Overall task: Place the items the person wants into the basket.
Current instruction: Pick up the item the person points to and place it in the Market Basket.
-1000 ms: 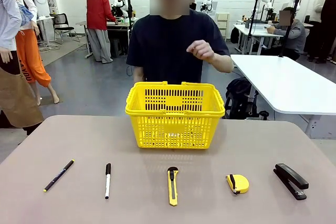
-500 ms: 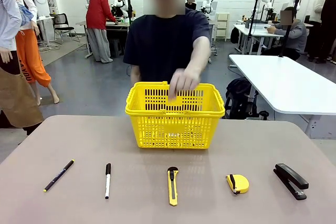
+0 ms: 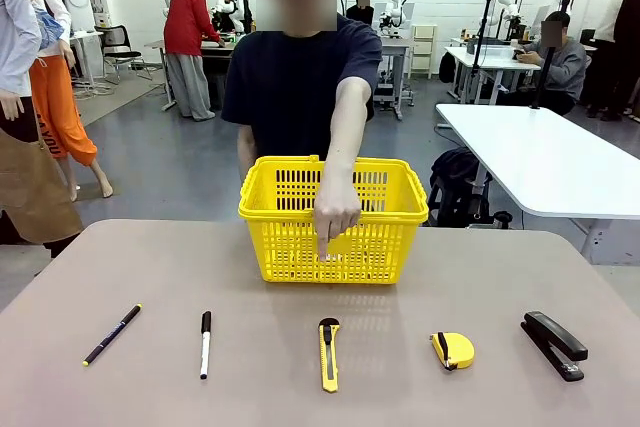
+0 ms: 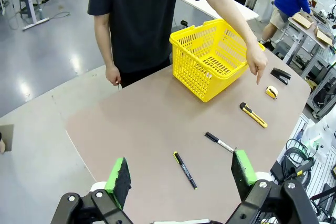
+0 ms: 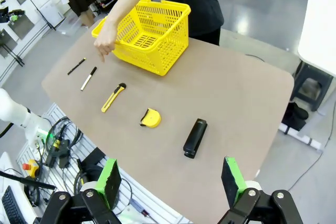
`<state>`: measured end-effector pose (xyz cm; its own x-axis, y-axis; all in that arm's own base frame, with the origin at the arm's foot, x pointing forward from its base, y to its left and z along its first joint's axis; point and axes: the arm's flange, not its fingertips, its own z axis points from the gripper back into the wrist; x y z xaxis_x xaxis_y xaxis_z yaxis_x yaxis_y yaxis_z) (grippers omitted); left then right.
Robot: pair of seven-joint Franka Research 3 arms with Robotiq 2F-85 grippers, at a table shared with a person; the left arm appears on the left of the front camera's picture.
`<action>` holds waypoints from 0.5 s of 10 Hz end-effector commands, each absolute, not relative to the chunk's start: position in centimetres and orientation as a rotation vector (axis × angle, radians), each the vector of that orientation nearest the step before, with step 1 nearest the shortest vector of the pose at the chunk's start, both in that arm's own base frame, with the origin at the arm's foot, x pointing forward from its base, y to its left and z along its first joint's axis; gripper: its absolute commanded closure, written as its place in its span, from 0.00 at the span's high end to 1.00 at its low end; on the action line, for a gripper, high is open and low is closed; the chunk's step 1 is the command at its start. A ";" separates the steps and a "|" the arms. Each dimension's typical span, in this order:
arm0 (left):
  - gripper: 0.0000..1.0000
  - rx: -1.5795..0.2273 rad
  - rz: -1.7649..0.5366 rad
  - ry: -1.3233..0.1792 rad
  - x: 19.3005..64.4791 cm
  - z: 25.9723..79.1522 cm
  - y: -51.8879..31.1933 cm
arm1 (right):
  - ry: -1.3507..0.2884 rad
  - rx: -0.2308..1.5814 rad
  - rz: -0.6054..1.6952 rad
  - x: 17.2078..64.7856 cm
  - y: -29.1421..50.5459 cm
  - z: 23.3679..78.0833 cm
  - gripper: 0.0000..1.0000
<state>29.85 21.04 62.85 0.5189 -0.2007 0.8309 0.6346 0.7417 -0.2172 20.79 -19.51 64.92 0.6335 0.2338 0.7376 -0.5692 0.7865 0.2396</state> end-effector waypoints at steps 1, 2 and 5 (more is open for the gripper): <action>1.00 -0.559 -0.545 -0.911 29.9 63.0 21.4 | -0.778 0.483 0.486 21.1 -19.3 64.7 1.00; 1.00 -0.559 -0.545 -0.911 29.9 63.0 21.4 | -0.778 0.483 0.486 21.1 -19.3 64.7 1.00; 1.00 -0.294 -0.652 -0.814 28.7 69.0 10.9 | -0.778 0.483 0.486 21.1 -19.3 64.7 1.00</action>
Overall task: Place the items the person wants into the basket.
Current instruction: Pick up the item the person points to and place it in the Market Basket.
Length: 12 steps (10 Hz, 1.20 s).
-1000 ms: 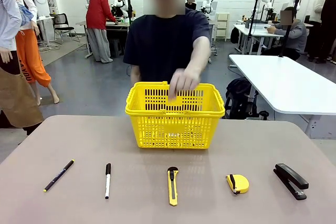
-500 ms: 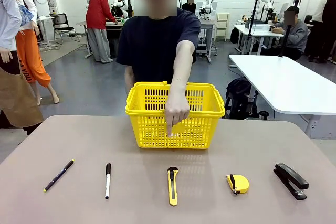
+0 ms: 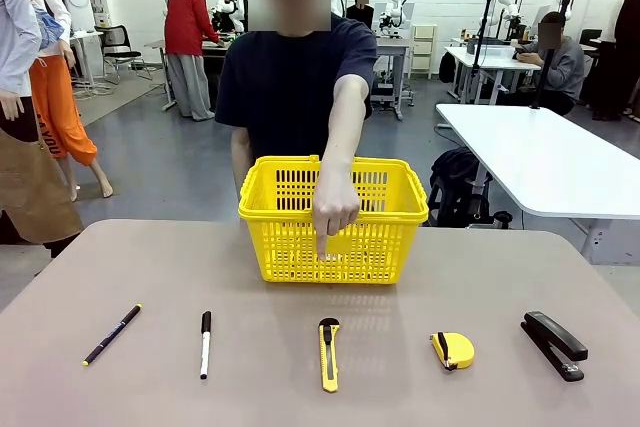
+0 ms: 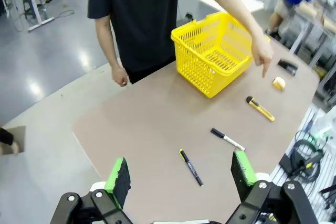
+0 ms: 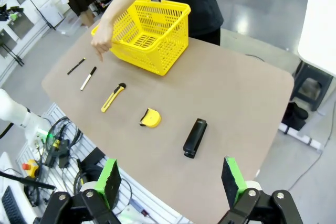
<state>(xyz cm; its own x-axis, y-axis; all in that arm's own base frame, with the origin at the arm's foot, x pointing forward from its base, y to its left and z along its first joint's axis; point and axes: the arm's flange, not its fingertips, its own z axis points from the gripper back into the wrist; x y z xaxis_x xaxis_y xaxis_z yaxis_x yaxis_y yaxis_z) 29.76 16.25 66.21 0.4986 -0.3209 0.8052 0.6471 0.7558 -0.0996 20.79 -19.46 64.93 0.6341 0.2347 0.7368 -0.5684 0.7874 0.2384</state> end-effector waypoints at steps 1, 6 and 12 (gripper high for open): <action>1.00 -0.202 -0.748 -0.744 29.4 71.7 4.4 | -0.778 0.483 0.486 21.1 -19.3 64.7 1.00; 1.00 0.024 -0.766 -0.207 36.1 61.5 -20.4 | -0.778 0.483 0.486 21.1 -19.3 64.7 1.00; 1.00 0.127 -0.261 -0.428 32.3 45.5 -27.2 | -0.778 0.483 0.486 21.1 -19.3 64.7 1.00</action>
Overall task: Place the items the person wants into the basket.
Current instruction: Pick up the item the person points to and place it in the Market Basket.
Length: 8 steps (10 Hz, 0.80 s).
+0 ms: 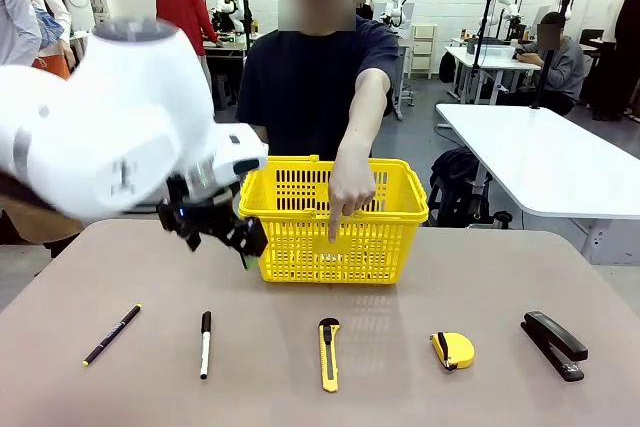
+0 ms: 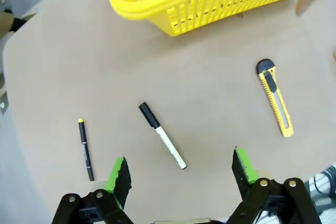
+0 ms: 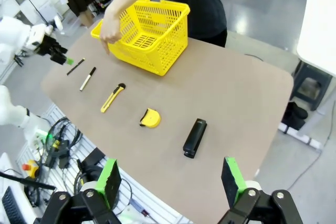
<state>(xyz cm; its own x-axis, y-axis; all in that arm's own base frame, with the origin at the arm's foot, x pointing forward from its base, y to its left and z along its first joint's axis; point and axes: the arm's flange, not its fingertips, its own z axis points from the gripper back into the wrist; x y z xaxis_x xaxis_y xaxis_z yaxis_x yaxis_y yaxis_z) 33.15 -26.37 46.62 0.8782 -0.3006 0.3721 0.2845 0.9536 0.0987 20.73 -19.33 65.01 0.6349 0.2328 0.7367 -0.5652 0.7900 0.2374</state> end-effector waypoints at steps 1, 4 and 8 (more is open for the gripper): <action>1.00 0.119 -0.255 -0.416 32.5 45.5 -27.3 | -0.778 0.483 0.486 21.1 -19.3 64.7 1.00; 1.00 0.071 -0.284 -0.406 32.2 45.3 -26.9 | -0.778 0.483 0.486 21.1 -19.3 64.7 1.00; 1.00 0.071 -0.284 -0.406 32.2 45.3 -26.9 | -0.778 0.483 0.486 21.1 -19.3 64.7 1.00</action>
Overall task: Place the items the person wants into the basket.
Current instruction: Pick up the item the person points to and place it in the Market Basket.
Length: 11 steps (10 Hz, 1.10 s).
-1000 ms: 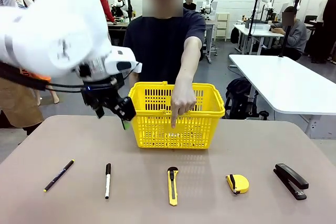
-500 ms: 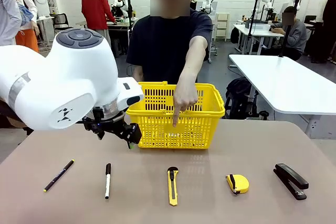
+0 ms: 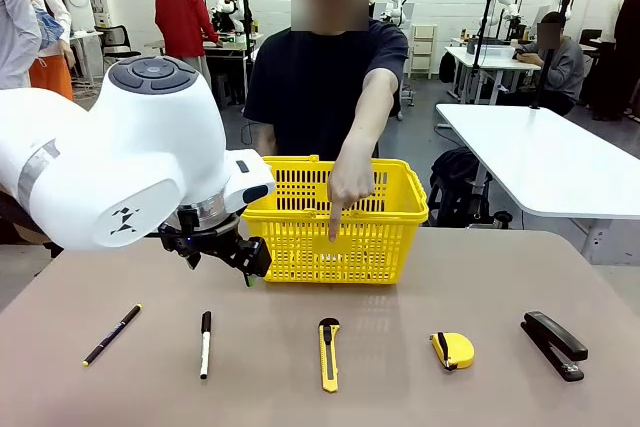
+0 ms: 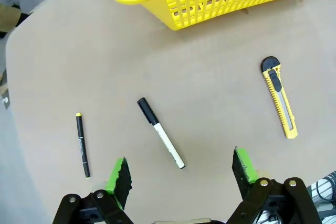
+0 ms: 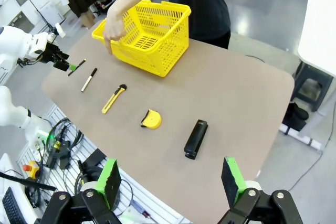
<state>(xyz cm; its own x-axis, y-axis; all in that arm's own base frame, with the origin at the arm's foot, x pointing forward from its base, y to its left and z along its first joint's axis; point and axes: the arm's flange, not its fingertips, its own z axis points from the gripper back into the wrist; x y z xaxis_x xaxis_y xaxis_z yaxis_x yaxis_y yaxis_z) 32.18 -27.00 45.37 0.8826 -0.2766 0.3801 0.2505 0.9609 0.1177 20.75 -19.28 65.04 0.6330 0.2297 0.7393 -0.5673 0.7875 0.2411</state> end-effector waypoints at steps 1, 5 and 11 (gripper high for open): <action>1.00 0.066 -0.275 -0.405 32.2 45.4 -27.0 | -0.778 0.483 0.486 21.1 -19.3 64.7 1.00; 1.00 0.088 -0.288 -0.388 27.7 39.7 -37.4 | -0.778 0.483 0.486 21.1 -19.3 64.7 1.00; 1.00 0.011 0.057 -0.297 29.8 33.5 -40.3 | -0.778 0.483 0.486 21.1 -19.3 64.7 1.00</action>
